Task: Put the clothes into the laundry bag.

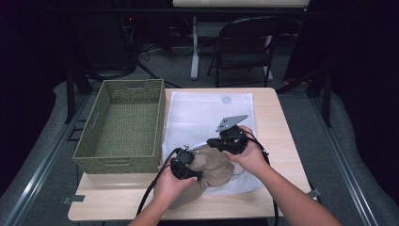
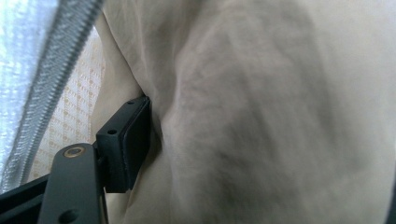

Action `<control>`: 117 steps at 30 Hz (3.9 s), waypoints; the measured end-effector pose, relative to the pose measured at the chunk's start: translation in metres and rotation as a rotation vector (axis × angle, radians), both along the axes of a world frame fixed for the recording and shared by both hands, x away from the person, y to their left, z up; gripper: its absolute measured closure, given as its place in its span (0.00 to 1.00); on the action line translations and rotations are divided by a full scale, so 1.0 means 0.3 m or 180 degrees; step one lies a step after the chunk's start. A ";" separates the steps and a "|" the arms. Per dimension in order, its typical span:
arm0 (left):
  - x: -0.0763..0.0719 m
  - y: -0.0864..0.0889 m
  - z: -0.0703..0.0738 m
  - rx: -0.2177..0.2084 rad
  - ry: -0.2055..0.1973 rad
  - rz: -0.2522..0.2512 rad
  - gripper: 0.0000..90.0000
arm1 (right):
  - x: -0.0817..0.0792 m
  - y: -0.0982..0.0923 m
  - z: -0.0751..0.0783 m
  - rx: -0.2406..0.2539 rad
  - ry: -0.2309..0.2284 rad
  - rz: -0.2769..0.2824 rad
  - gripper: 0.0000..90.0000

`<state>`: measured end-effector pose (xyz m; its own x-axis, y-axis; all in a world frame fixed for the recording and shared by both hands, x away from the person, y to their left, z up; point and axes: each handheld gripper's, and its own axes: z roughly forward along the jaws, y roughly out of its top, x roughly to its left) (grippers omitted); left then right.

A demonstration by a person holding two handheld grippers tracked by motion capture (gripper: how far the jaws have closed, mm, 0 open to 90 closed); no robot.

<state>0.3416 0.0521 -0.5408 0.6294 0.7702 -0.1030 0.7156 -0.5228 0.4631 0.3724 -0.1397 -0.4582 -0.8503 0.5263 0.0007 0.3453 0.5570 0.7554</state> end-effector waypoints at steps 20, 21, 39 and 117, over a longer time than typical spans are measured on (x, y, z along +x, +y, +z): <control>0.005 -0.003 0.010 0.0044 0.0079 0.0049 0.26 | -0.009 0.003 -0.021 -0.0010 0.0007 0.0034 0.98; 0.004 -0.006 0.012 0.0057 0.0078 0.0045 0.25 | -0.008 0.002 -0.022 -0.0014 0.0010 0.0036 0.98; -0.097 0.059 0.146 -0.0168 -0.0099 -0.0131 0.20 | -0.007 0.005 -0.022 0.0006 0.0012 0.0017 0.98; -0.154 0.117 0.063 -0.0471 -0.0366 0.0129 0.66 | -0.033 0.017 -0.008 0.0003 -0.0082 0.0050 0.98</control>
<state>0.2955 0.0873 -0.5219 0.6123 0.7770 -0.1461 0.6726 -0.4148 0.6128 0.3623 -0.1346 -0.4605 -0.8582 0.5128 -0.0208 0.3170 0.5615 0.7644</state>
